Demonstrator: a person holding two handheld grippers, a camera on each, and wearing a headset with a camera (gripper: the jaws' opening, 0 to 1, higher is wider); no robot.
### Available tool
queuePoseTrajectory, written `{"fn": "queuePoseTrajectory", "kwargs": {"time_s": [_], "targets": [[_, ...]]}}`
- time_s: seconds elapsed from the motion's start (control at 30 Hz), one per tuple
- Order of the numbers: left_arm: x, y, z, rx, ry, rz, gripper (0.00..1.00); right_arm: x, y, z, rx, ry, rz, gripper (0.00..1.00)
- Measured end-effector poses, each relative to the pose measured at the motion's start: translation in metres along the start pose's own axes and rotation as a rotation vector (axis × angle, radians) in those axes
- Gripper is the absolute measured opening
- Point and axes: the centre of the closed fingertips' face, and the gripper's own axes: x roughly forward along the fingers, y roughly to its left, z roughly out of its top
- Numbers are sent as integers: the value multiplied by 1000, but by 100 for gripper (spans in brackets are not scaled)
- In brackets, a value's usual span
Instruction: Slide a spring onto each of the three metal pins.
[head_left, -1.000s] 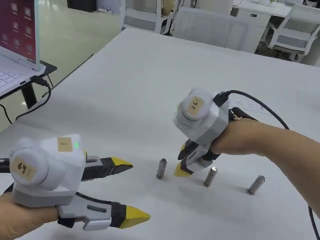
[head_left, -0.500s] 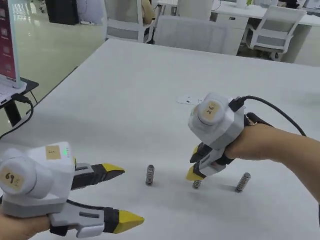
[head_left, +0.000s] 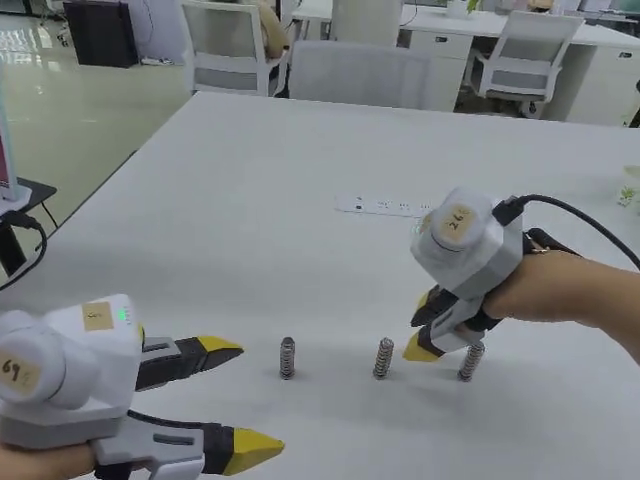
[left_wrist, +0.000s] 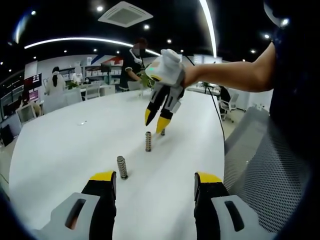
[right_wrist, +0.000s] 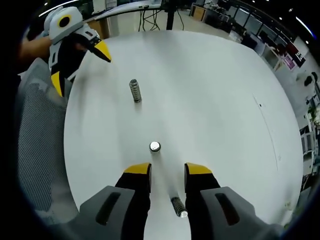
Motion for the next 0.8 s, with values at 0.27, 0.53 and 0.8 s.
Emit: {"fn": "queuePoseTrajectory", "kwargs": {"time_s": [0.27, 0.53, 0.8], "targets": [[1, -1, 0, 1, 10, 0, 58, -9, -7, -16, 38, -11, -25, 25], [4, -2, 0, -3, 18, -3, 58, -17, -11, -33, 85, -24, -44, 26], [6, -2, 0, -5, 25, -3, 58, -22, -14, -50, 135, -40, -61, 27]]}}
